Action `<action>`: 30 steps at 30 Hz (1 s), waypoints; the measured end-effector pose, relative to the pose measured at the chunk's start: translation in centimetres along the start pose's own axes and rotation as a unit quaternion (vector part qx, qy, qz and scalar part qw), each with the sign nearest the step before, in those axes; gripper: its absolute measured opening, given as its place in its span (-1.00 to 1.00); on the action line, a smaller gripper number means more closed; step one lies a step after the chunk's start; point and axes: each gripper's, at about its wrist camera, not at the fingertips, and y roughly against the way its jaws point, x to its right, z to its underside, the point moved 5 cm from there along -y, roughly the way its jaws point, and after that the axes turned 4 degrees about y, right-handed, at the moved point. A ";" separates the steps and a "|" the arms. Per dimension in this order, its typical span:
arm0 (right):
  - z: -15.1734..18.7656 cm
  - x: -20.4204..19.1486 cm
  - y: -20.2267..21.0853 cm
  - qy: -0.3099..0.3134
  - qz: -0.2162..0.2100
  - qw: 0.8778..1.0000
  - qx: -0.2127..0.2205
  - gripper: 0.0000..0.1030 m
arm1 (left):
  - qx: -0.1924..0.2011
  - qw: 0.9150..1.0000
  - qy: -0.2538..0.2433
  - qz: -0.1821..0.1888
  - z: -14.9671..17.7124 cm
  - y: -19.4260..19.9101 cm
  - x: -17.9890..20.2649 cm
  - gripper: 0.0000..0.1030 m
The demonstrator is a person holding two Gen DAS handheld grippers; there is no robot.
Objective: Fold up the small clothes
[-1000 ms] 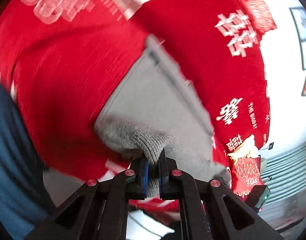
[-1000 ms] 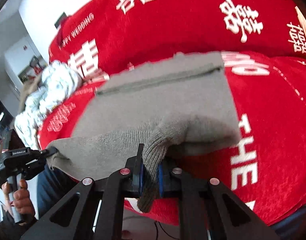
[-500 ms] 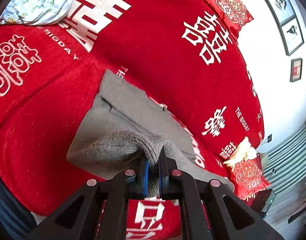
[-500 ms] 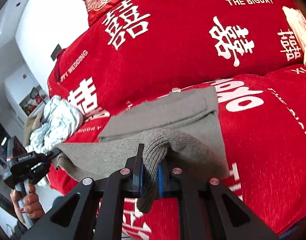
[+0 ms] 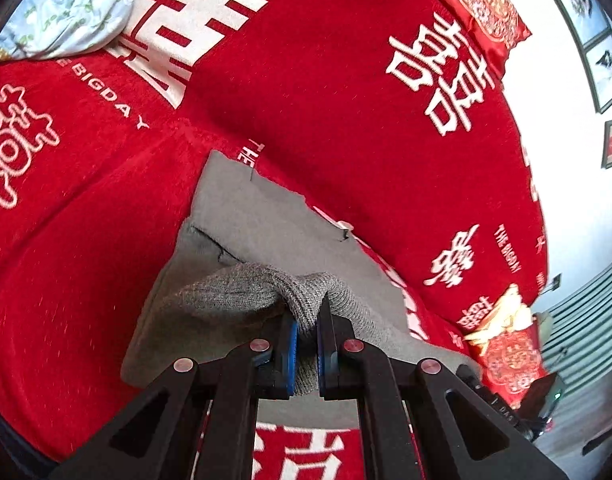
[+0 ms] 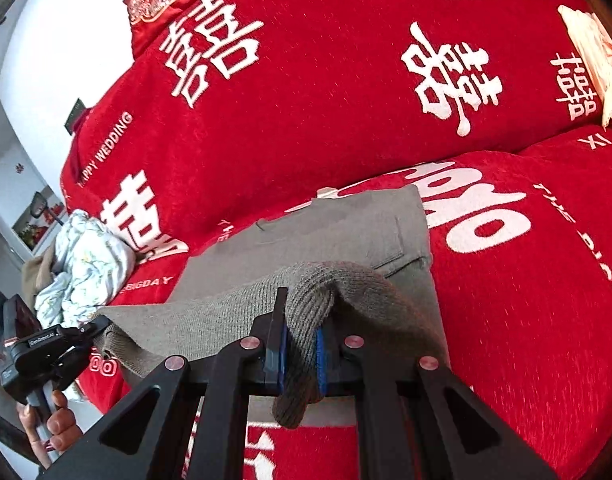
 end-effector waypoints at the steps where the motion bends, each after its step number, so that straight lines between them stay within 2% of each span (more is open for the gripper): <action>1: -0.2 0.0 -0.3 0.002 0.003 1.000 -0.002 -0.77 | 0.000 1.000 -0.005 -0.005 -0.1 -0.3 0.1 -0.85; 13: -2.6 1.1 -3.8 0.006 0.024 0.999 -0.026 -0.77 | -0.003 0.998 -0.042 -0.051 -2.1 -4.3 1.7 -0.85; 22: -3.9 1.5 -6.1 0.013 0.043 0.998 -0.035 -0.77 | 0.005 0.992 -0.088 -0.092 -3.1 -6.3 2.9 -0.85; 30: -4.6 1.7 -7.8 0.017 0.056 0.997 -0.042 -0.77 | 0.002 0.989 -0.103 -0.108 -3.9 -8.1 3.2 -0.85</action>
